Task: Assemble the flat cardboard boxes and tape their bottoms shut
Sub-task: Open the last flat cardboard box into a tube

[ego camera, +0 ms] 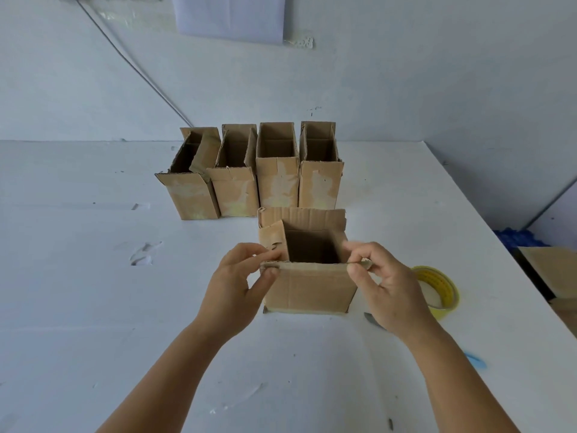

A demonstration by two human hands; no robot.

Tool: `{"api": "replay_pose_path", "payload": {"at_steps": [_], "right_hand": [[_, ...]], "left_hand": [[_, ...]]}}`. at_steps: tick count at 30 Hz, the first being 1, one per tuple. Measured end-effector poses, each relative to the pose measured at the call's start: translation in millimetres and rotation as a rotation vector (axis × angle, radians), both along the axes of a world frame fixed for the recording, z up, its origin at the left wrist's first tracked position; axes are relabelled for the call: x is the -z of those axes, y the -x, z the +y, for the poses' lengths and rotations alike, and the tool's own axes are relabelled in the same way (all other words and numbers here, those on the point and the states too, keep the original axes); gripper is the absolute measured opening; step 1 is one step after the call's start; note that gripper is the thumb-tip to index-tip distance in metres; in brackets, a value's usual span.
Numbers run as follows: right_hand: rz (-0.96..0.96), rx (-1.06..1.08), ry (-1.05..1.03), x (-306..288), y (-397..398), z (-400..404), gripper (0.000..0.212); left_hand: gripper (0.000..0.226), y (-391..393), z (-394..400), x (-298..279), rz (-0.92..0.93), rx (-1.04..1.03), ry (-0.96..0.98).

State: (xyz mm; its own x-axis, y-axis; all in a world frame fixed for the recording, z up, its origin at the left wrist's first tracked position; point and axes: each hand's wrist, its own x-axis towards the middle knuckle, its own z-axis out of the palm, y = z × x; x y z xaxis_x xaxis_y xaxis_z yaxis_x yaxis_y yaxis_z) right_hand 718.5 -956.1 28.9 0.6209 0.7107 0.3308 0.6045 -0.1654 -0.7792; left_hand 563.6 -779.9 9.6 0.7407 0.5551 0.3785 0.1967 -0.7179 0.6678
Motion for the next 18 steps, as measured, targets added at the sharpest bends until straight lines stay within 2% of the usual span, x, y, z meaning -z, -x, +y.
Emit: {"api": "replay_pose_path", "payload": {"at_steps": [3,7,8,10,13,15,18], "right_hand": [[-0.147,-0.006,0.050,5,2,2,0.015],[-0.050,0.150,0.006,13,-5,10,0.020],[-0.042,0.183,-0.001,15,-7,13,0.029],[-0.038,0.216,0.016,14,-10,20,0.052],[-0.051,0.174,0.100,12,-15,28,0.074],[-0.063,0.152,0.195,13,-20,30,0.071],[-0.185,0.110,0.215,19,-25,30,0.044]], "left_hand": [[0.017,-1,3,1,-0.023,0.002,-0.007],[0.016,-11,1,-7,-0.038,-0.060,0.071],[0.023,-15,2,-8,-0.028,-0.084,0.100],[0.054,-21,6,-11,0.012,-0.084,0.121],[0.083,-30,14,-16,0.125,0.036,0.150],[0.082,-34,20,-20,0.158,0.099,0.140],[0.049,-35,26,-21,0.252,0.122,0.028]]}}
